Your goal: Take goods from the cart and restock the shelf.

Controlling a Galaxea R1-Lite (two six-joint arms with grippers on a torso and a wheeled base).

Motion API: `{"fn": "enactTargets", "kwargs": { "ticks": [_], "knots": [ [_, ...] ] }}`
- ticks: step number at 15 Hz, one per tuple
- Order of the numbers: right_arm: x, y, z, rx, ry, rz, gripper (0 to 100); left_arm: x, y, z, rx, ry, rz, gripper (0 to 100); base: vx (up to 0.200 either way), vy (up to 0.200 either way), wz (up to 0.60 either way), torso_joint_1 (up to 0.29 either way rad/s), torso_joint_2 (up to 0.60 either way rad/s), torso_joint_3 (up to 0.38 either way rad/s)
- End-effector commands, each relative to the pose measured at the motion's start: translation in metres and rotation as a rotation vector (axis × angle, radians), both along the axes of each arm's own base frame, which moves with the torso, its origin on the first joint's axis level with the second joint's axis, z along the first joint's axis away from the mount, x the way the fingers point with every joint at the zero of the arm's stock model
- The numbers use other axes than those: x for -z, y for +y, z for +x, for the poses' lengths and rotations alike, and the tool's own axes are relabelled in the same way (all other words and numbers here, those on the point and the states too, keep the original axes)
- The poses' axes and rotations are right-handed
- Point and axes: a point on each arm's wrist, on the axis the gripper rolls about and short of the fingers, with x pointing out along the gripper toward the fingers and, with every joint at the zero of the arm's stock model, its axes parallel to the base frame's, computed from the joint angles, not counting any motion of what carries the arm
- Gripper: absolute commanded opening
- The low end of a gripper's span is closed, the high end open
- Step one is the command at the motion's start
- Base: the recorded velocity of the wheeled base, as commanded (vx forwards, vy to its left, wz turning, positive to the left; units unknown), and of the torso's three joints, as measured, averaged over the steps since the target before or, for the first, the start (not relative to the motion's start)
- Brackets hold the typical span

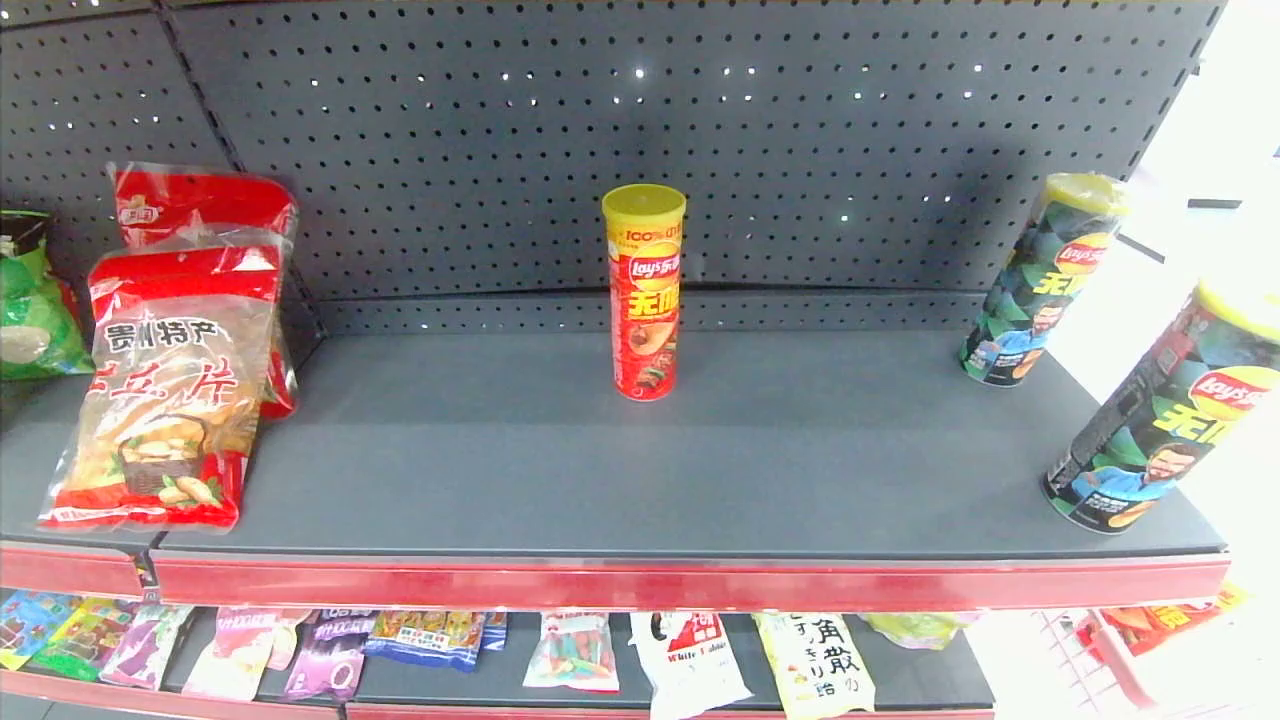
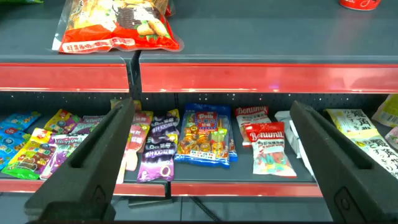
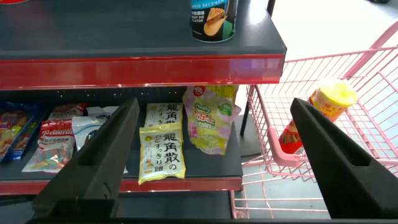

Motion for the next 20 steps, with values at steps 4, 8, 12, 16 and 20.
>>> {"fn": "enactTargets", "kwargs": {
  "ticks": [4,8,12,16,20],
  "knots": [
    [-0.0001,0.0000,0.0001,0.000,0.001,0.000,100,-0.0001,-0.0001,0.0001,-0.001,0.000,0.002,100,0.000,-0.100,0.00,0.002,0.00,-0.001],
    [-0.0001,0.0000,0.0001,0.000,0.001,0.000,100,-0.0001,0.0000,0.0001,-0.003,0.000,0.004,100,0.000,-0.200,0.00,0.005,0.00,-0.001],
    [-0.0001,0.0000,0.0001,0.000,0.001,0.000,100,-0.0001,0.0000,0.0001,-0.001,0.000,0.004,100,0.000,-0.200,0.00,-0.006,0.00,0.002],
    [-0.0001,0.0000,0.0001,0.000,0.001,0.000,100,-0.0001,0.0000,0.0001,-0.003,0.000,0.004,100,0.000,-0.200,0.00,0.001,0.00,0.004],
    [-0.0001,0.0000,0.0001,0.000,0.001,0.000,100,-0.0001,0.0000,0.0001,-0.001,0.000,0.004,100,0.000,-0.200,0.00,0.006,0.00,0.001]
  ]
}}
